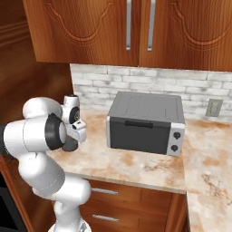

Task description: Place the microwavable item in the microwave. Then, close the microwave door and press the start button.

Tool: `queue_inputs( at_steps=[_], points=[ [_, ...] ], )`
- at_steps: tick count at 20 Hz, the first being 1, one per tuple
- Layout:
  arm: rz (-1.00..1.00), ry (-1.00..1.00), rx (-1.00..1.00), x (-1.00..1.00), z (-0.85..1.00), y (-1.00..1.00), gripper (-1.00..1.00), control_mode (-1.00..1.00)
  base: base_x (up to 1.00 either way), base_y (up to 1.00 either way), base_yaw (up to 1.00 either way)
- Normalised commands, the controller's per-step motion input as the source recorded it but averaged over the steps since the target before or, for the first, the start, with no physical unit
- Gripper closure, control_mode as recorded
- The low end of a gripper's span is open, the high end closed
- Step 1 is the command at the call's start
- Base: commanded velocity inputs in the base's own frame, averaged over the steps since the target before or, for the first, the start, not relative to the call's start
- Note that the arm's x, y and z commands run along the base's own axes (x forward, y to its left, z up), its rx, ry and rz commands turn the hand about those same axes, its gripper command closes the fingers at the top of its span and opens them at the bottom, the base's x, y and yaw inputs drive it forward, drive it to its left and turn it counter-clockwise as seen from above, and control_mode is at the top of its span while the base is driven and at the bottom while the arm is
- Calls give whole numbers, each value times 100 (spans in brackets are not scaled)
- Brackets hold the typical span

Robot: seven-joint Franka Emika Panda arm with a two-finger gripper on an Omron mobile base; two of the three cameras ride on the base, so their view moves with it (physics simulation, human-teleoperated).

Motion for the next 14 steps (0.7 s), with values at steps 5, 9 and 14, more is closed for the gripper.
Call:
queue_inputs(
  at_steps=[5, 9, 14],
  points=[
    [-2, -16, 0, -62, -1, 0, 100, -100, 0, 0, 0],
    [-6, -23, 1, -99, 30, -19, 100, -100, 0, 0, 0],
    [-5, -15, 1, -100, 70, -45, 100, -100, 0, 0, 0]
  ],
)
